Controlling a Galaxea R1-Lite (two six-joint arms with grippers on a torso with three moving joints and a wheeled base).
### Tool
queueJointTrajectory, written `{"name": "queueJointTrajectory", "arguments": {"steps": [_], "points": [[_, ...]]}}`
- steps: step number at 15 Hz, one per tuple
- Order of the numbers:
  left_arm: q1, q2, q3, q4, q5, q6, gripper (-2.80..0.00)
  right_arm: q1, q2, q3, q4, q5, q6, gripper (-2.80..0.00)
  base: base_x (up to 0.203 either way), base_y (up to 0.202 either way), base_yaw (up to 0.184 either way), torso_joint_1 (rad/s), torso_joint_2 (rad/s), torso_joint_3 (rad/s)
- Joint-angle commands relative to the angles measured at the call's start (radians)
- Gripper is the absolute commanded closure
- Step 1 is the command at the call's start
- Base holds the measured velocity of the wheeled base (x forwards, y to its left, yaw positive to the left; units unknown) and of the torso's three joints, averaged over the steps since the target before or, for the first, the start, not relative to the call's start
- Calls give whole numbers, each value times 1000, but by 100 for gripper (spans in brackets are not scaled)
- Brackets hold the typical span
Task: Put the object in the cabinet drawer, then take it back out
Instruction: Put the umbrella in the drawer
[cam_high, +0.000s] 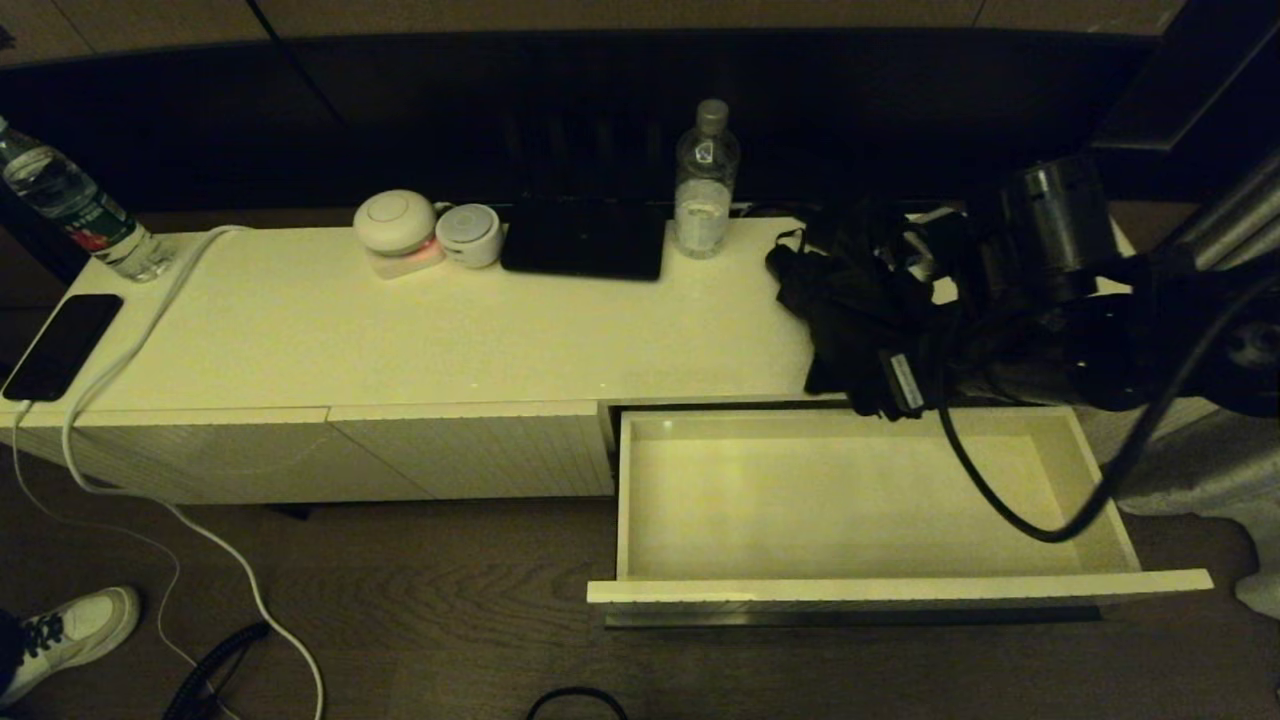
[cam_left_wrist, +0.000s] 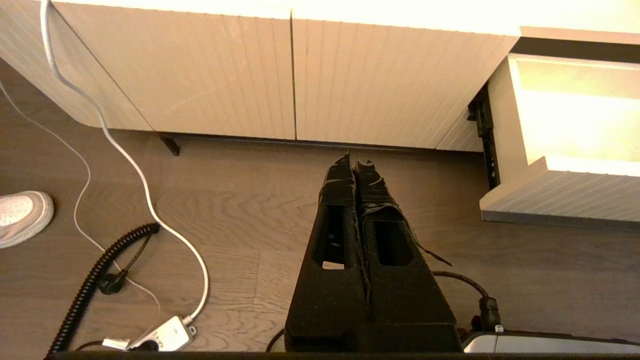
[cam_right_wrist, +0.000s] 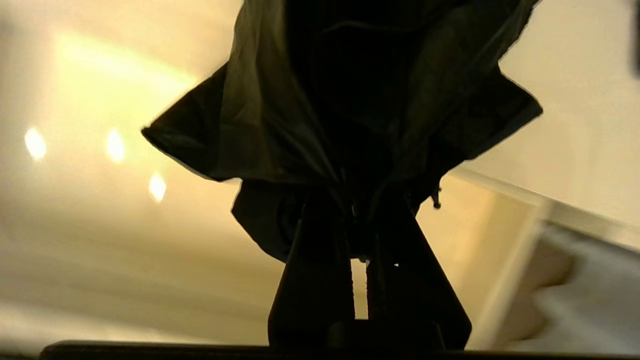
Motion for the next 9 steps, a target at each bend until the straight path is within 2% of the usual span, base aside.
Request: {"name": "queueJointTrajectory", "arguments": {"steps": [1,3,5,7,9], "points": [[0,-2,0,0,1,-1,0,-41,-169,120,0,68,-183,0,0,0,0,0,0,0],[0,-2,1,0,1,-1,0,-101,-251,194,3,174,-385,0,0,0,0,0,0,0],[0,-2,0,0,1,-1,0,-143,-294,243,2,243,-536,0,0,0,0,0,0,0],[0,-2,0,0,1,-1,0,-160,-325,279,2,295,-647,0,0,0,0,0,0,0],[0,-2,1,0,1,-1,0,-178,-343,331,1,343,-708,0,0,0,0,0,0,0]]}}
